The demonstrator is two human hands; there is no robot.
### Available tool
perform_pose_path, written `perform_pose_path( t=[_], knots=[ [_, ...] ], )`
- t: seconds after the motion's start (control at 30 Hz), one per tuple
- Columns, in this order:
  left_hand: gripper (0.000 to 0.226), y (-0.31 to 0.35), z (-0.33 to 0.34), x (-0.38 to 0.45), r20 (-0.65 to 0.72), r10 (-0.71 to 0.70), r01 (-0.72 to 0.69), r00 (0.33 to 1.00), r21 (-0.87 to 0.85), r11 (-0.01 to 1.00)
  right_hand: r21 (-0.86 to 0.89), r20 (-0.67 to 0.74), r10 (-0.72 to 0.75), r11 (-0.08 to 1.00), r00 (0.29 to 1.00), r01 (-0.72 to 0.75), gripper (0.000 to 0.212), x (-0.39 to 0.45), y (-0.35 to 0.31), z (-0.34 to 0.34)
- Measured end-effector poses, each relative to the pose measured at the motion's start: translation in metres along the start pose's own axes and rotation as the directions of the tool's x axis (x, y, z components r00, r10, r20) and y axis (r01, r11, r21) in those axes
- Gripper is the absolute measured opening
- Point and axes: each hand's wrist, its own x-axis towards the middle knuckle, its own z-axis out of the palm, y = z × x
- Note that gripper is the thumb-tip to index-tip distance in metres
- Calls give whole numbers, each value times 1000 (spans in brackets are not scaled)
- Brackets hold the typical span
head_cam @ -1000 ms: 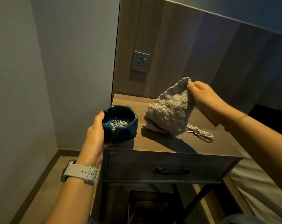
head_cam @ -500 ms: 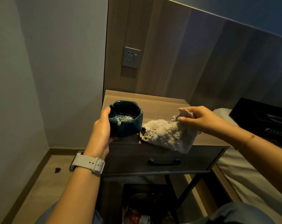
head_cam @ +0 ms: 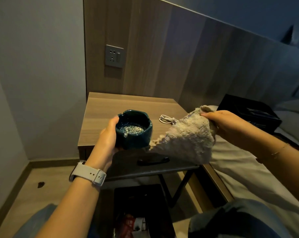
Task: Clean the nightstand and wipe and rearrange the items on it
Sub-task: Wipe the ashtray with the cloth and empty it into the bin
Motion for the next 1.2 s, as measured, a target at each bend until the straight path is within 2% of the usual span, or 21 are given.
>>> perform_pose_path(
  t=[0.07,0.2,0.27,0.37,0.43,0.53,0.6,0.67,0.73,0.93,1.03,1.2],
  knots=[
    [35,-1,0,-2,-8,38,-38,999,43,998,89,-57,81,993,995,-76,30,4,6,3],
    [47,-2,-6,3,-59,118,-106,991,175,979,289,77,201,933,977,-215,25,7,15,18],
    [46,-4,-12,8,-83,167,-140,983,257,956,383,105,182,900,978,-209,28,9,15,31],
    [39,-9,-13,14,-108,211,-164,972,335,928,282,82,-25,959,996,1,27,12,15,59],
    [40,-13,-10,19,-135,227,-164,965,365,916,182,130,-183,971,974,158,30,7,11,87],
    [43,-19,-8,28,-145,252,-173,957,415,893,21,206,-432,899,878,437,33,5,8,124],
    [42,-20,-6,31,-125,278,-199,952,435,878,-175,283,-517,800,808,573,33,14,6,138],
    [36,-20,-6,35,-114,287,-214,951,427,879,-343,358,-534,688,766,640,29,24,0,147],
    [23,-18,-5,38,-110,281,-215,953,408,887,-438,429,-498,615,754,656,26,34,-10,156],
    [25,-14,-4,39,-89,299,-239,950,409,881,-506,578,-327,575,748,643,29,56,-22,191],
    [27,-16,-7,39,-93,323,-259,942,409,875,-479,604,-348,560,717,676,28,56,-18,195],
    [23,-15,-10,41,-50,331,-284,942,405,869,-239,638,-491,607,594,758,22,50,-11,183]
  ],
)
